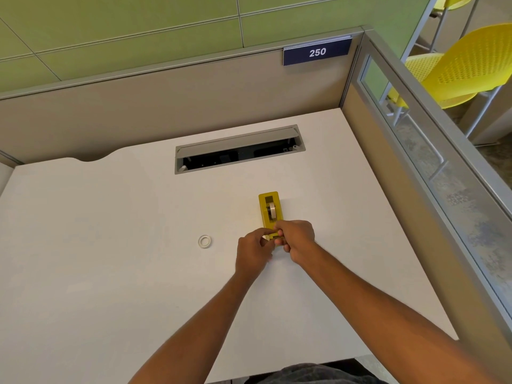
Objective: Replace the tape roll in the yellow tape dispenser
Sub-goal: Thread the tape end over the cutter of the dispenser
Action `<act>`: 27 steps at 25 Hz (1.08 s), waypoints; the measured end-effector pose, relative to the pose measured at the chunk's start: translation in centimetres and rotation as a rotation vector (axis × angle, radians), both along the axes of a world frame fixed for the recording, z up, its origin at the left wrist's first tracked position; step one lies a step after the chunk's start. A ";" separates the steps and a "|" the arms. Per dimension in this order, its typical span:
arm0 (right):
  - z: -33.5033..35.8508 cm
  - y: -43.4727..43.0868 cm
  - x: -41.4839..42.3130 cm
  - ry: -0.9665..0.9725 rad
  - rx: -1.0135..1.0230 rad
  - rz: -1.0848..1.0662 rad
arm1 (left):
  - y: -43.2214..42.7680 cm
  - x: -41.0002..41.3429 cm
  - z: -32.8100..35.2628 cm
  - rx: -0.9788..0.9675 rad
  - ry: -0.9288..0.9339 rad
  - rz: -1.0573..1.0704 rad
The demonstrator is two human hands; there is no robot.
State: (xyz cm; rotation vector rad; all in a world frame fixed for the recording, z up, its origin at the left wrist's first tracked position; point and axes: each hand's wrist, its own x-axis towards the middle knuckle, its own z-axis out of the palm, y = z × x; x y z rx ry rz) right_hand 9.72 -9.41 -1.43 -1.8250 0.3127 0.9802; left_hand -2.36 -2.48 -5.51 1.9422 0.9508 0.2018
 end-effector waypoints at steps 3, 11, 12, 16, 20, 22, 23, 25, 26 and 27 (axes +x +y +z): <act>-0.2 -0.5 -0.4 0.001 0.005 -0.005 | -0.4 0.1 0.1 -0.255 -0.069 0.129; -0.9 -1.6 -1.5 -0.011 0.013 0.000 | -1.4 0.2 0.0 -0.677 -0.210 0.251; -1.0 -1.7 -1.6 -0.016 0.008 0.004 | -1.5 0.2 0.1 -0.700 -0.213 0.260; -1.3 -2.2 -2.2 -0.045 -0.008 0.023 | -1.6 0.2 0.0 -0.730 -0.217 0.300; -1.5 -2.8 -2.6 -0.059 0.002 0.021 | -1.5 0.4 0.1 -0.784 -0.221 0.337; -1.5 -3.0 -2.7 -0.058 0.017 0.017 | -1.5 0.5 0.2 -0.799 -0.220 0.347; -1.6 -3.2 -2.8 -0.062 0.018 0.022 | -1.5 0.5 0.3 -0.800 -0.218 0.353; -1.6 -3.4 -3.0 -0.077 0.017 0.042 | -1.5 0.6 0.2 -0.803 -0.213 0.371; -1.7 -3.6 -3.1 -0.080 0.023 0.044 | -1.5 0.7 0.2 -0.810 -0.214 0.380; -1.8 -3.7 -3.2 -0.079 0.032 0.042 | -1.5 0.7 0.2 -0.813 -0.214 0.386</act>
